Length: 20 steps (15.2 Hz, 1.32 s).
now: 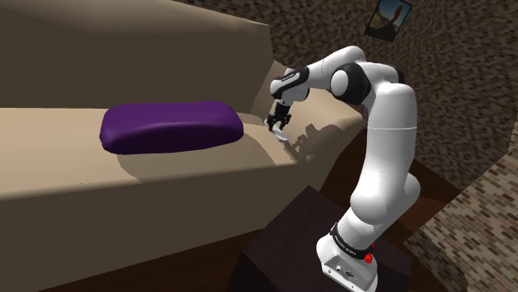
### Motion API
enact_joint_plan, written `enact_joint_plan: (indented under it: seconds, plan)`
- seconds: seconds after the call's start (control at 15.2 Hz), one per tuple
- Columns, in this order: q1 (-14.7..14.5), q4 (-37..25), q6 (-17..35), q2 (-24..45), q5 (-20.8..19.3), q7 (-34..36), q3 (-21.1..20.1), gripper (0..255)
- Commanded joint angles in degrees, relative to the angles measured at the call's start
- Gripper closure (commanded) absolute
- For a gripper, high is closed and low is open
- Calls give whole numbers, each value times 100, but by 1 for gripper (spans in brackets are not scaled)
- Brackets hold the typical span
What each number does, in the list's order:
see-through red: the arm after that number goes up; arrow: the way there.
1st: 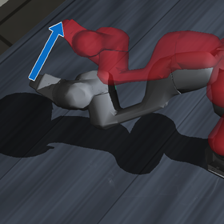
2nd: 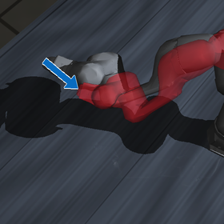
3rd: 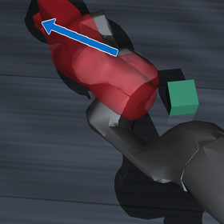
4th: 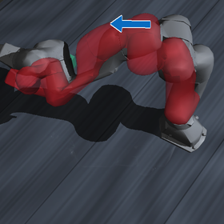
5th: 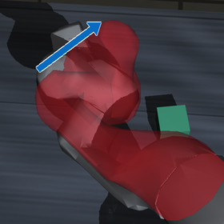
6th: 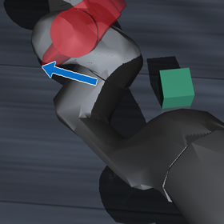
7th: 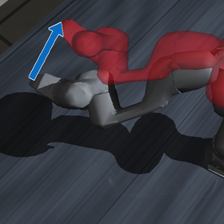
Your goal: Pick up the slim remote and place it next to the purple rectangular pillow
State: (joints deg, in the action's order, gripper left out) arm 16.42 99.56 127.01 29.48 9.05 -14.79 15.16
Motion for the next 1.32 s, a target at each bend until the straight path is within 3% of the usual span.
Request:
enact_joint_plan:
  seconds: [0.0,1.25]
  plan:
    - [-15,-48,-125,-79,-29,24,15,255]
    - [-73,-646,-1319,-697,-248,159,126,255]
